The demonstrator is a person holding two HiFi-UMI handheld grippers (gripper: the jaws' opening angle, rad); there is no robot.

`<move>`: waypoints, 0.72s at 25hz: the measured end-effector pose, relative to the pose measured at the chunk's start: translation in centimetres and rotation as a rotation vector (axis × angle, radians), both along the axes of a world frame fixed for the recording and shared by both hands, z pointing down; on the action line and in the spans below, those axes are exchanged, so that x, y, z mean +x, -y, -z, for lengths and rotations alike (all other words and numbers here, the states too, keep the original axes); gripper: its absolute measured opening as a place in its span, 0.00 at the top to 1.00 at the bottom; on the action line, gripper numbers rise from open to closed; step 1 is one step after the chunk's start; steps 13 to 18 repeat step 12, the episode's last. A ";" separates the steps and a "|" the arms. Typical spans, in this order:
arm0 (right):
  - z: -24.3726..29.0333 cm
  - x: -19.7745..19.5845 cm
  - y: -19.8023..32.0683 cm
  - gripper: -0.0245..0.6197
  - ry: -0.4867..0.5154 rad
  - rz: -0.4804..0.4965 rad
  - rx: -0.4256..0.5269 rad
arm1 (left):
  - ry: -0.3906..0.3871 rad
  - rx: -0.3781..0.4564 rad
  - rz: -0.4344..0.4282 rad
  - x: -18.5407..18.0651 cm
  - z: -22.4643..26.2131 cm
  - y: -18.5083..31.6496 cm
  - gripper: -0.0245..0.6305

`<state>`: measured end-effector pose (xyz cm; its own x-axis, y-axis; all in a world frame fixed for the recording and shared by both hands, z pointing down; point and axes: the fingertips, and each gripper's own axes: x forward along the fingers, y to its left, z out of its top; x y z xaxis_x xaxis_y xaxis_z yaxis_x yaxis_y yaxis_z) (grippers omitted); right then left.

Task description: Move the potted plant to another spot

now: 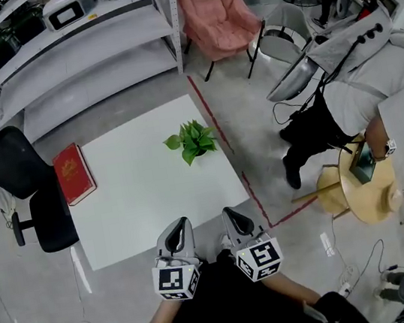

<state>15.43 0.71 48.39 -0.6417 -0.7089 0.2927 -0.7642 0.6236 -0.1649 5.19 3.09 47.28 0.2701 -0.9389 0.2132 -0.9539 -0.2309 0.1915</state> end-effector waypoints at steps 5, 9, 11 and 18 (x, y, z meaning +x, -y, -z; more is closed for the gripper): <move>0.1 0.0 0.6 0.94 0.003 -0.006 0.007 | 0.010 0.004 -0.012 0.0 -0.1 0.5 0.94; -0.1 -0.1 0.5 0.94 0.007 -0.008 0.001 | 0.006 0.002 -0.009 -0.1 -0.2 0.4 0.94; -0.1 -0.1 0.5 0.94 0.006 -0.009 -0.004 | 0.009 0.004 -0.013 -0.1 -0.1 0.5 0.94; -0.2 -0.2 0.5 0.94 0.005 -0.009 -0.006 | 0.010 0.004 -0.015 -0.1 -0.1 0.5 0.94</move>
